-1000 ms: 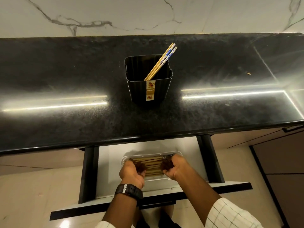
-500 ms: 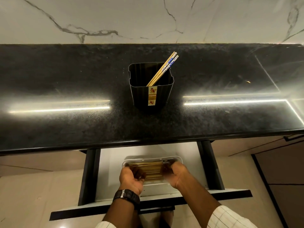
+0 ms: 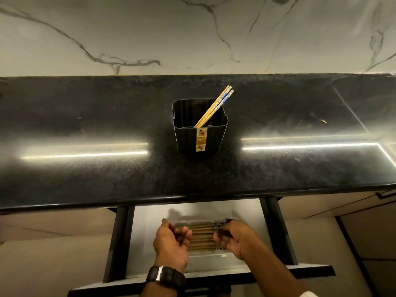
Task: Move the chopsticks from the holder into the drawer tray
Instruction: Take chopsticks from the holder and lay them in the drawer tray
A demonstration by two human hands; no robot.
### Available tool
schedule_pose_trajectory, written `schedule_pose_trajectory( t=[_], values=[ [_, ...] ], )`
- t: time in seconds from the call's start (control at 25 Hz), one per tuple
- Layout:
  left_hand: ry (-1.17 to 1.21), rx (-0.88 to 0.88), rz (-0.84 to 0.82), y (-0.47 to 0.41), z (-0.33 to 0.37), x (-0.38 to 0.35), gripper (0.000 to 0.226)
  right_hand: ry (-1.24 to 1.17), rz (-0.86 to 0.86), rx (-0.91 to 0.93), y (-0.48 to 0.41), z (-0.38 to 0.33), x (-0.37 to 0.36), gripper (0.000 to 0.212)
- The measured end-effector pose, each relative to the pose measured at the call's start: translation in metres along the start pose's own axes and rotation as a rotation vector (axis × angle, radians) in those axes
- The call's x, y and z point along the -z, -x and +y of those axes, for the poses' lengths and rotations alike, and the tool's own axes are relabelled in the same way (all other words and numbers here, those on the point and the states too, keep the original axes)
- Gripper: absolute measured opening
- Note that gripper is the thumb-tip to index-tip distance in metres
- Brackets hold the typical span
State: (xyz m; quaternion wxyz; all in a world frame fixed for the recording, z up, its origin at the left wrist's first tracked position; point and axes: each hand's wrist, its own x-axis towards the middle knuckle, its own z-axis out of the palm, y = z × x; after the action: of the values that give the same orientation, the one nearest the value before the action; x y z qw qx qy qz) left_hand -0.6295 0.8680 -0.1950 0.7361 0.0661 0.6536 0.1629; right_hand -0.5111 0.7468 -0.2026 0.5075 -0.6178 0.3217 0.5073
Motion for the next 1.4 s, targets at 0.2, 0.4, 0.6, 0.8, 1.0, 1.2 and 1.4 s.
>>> schedule_pose_trajectory(
  t=[0.2,0.4,0.6,0.8,1.0,1.2,1.4],
  values=[
    [-0.065,-0.424,-0.214,0.049,0.044,-0.036,0.038,0.072,-0.022,0.314,0.047,-0.03,0.008,0.013],
    [-0.423,-1.23,-0.313,0.09,0.082,-0.095,0.016,0.181,-0.045,0.844,0.105,-0.116,-0.012,0.023],
    [-1.086,-1.465,-0.268,0.084,0.106,-0.153,0.052,-0.002,0.073,1.012,0.1,-0.209,-0.062,0.028],
    [-1.11,-1.503,-0.284,0.058,0.105,-0.157,0.021,0.039,0.11,0.932,0.074,-0.272,-0.098,0.039],
    [-1.069,-1.519,-0.245,0.053,0.105,-0.158,0.016,-0.003,0.232,0.998,0.07,-0.292,-0.114,0.013],
    [-1.08,-1.512,-0.247,0.053,0.106,-0.162,0.018,-0.025,0.257,1.128,0.08,-0.286,-0.117,0.012],
    [-1.072,-1.51,-0.238,0.051,0.105,-0.16,0.018,-0.059,0.24,1.315,0.106,-0.29,-0.106,0.008]
  ],
)
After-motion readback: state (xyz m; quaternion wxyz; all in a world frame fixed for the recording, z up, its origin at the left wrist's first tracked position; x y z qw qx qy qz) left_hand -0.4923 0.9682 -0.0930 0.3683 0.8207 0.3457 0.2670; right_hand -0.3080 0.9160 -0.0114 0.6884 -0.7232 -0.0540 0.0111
